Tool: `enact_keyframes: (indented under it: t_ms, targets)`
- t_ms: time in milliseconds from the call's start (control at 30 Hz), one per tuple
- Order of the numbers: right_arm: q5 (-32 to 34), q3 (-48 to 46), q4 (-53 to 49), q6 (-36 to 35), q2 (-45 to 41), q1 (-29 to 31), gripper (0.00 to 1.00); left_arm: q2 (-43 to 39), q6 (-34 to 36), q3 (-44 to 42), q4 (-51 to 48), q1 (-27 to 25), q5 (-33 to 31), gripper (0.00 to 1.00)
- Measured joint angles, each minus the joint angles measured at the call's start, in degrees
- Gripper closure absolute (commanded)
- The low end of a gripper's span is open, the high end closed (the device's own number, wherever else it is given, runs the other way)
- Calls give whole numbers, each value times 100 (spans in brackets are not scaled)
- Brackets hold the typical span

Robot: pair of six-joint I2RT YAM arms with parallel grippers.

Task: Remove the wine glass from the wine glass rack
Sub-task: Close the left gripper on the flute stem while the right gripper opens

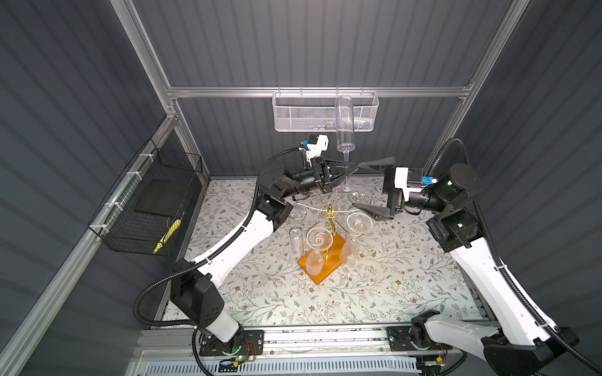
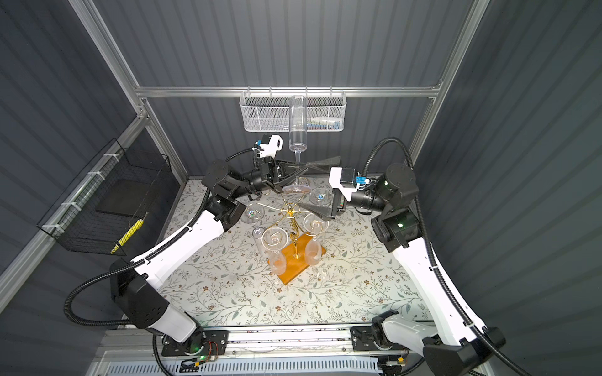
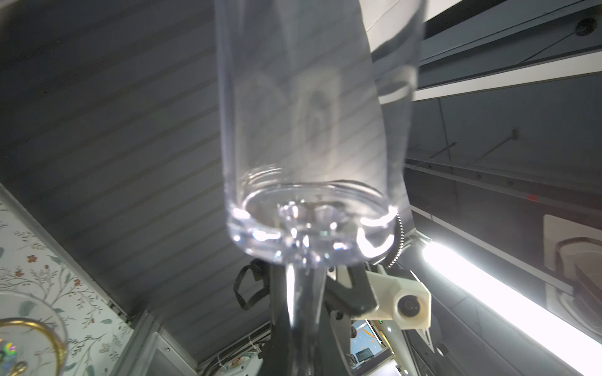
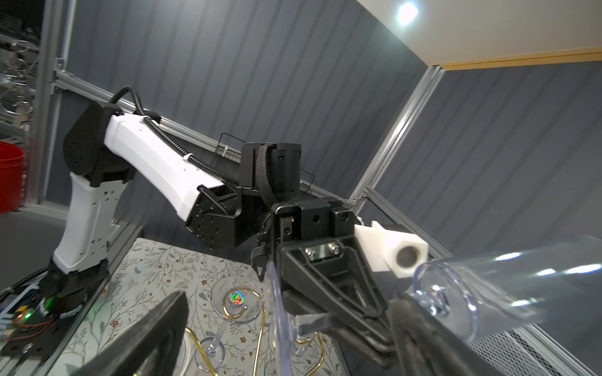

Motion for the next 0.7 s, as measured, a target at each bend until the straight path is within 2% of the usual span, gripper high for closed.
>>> enact_keyframes:
  t_ms: [100, 200, 267, 400, 500, 633, 700]
  targets:
    - [780, -328, 439, 446, -354, 0, 1, 0, 962, 415, -922, 0, -114, 100]
    - [1596, -229, 614, 1034, -461, 0, 1, -39, 2184, 1023, -1971, 0, -363, 100]
    - [2146, 227, 409, 1519, -330, 0, 1, -195, 3167, 1309, -2597, 0, -678, 100]
    - [2986, 1193, -55, 2400, 35, 0, 1, -640, 4876, 1405, -3250, 0, -1322, 100]
    - [3244, 1541, -208, 2981, 229, -2, 1, -885, 6126, 1403, -3499, 0, -1860, 100]
    - [3097, 1803, -341, 3641, 551, 2, 1, -984, 7584, 1360, -3694, 0, -2476, 100]
    - [2983, 1963, -455, 3873, 741, 17, 1, -964, 8089, 1309, -3792, 0, -2656, 100]
